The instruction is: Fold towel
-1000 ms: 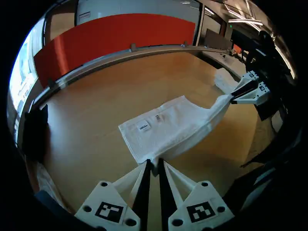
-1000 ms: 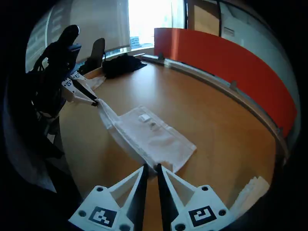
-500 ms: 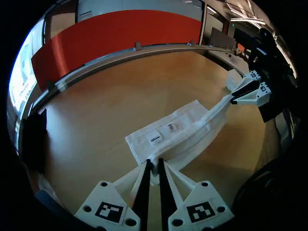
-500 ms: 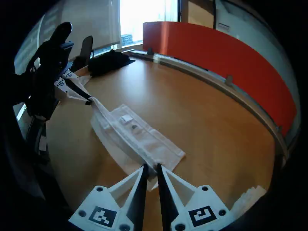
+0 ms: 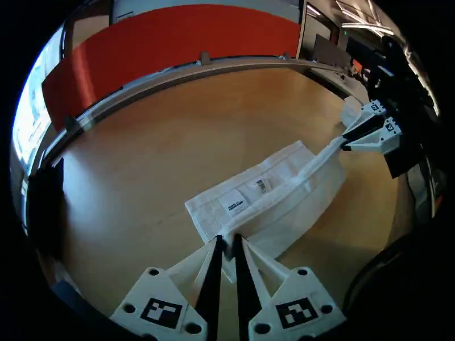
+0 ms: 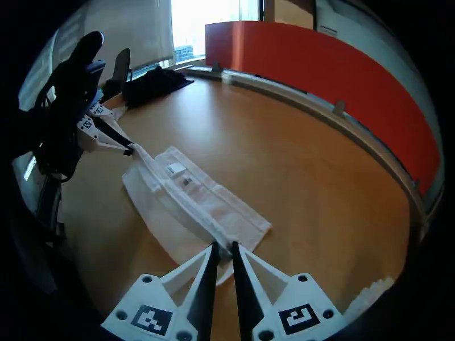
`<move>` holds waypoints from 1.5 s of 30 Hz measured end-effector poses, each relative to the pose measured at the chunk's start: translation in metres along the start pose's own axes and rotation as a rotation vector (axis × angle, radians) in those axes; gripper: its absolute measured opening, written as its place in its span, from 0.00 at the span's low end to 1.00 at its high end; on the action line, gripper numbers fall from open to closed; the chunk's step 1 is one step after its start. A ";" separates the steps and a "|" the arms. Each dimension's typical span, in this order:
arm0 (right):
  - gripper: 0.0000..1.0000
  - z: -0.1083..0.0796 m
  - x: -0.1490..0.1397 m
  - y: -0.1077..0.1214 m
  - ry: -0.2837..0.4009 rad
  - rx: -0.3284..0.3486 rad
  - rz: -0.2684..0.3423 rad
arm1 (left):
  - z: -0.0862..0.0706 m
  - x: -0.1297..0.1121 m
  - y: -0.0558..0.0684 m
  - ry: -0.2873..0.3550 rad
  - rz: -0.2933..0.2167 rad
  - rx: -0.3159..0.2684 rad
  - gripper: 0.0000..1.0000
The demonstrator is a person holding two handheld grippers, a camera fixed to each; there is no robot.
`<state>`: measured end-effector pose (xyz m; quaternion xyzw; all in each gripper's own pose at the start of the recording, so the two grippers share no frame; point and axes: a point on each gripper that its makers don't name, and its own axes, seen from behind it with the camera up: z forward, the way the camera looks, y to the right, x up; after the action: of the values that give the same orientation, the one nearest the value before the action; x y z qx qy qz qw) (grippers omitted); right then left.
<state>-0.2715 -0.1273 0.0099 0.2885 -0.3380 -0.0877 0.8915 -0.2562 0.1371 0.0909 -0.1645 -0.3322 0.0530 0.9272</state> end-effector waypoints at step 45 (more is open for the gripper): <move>0.98 0.048 -0.006 0.057 -0.004 -0.149 0.051 | 0.044 0.011 -0.053 -0.001 -0.006 0.143 0.90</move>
<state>-0.3096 -0.1004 0.0685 0.2124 -0.3395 -0.0907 0.9118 -0.2766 0.1013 0.1475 -0.0967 -0.3287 0.0738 0.9366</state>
